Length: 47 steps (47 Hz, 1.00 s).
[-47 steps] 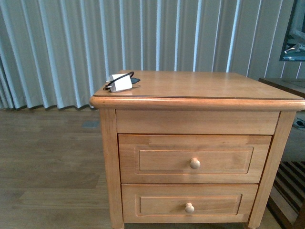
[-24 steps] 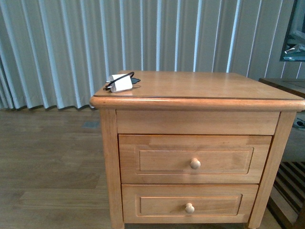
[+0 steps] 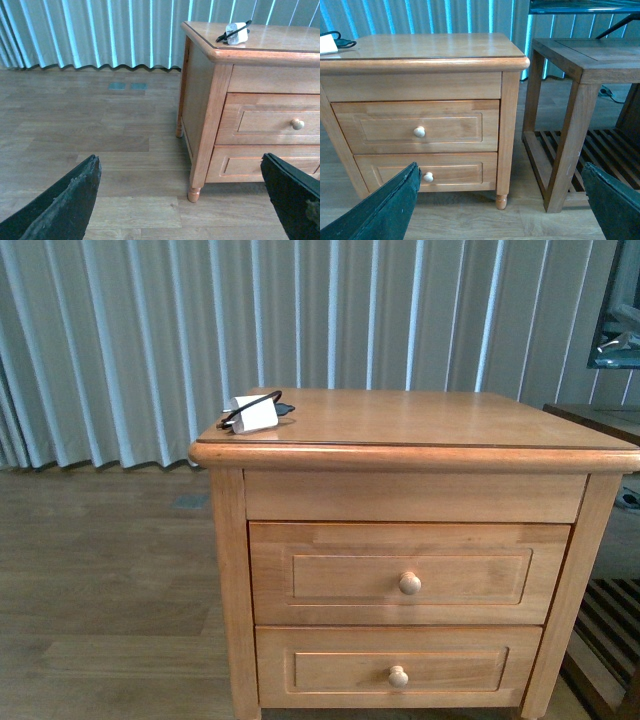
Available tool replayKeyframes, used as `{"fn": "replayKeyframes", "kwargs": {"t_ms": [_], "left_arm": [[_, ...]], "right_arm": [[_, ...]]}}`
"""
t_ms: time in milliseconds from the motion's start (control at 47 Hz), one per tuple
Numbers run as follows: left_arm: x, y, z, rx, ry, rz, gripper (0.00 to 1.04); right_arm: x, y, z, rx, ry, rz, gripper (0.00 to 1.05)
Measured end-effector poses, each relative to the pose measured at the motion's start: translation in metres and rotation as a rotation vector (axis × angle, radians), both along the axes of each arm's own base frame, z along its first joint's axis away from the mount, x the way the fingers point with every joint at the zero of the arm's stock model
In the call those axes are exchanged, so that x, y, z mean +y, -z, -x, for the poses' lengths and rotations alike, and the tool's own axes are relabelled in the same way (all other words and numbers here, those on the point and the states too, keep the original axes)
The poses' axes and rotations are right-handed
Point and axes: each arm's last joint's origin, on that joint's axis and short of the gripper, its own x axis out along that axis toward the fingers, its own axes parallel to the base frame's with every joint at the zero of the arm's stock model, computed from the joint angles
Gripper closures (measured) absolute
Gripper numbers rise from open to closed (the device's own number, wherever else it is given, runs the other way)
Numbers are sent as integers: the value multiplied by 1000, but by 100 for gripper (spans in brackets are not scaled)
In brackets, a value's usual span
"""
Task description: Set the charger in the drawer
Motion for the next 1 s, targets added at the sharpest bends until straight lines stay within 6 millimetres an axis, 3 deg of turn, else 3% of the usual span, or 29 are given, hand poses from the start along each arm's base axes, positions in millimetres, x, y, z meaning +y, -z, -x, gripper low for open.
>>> {"fn": "replayKeyframes", "kwargs": {"t_ms": [64,191,489,809,1000], "left_arm": [[0,0,0,0,0,0,6],[0,0,0,0,-1,0,6],[0,0,0,0,0,0,6],[0,0,0,0,0,0,6],[0,0,0,0,0,0,6]], "right_arm": [[0,0,0,0,0,0,8],[6,6,-7,124,-354,10,8],[34,2,-30,163,-331,93,8],[83,13,-101,271,-307,149,8],[102,19,-135,283,-280,162,8]]}}
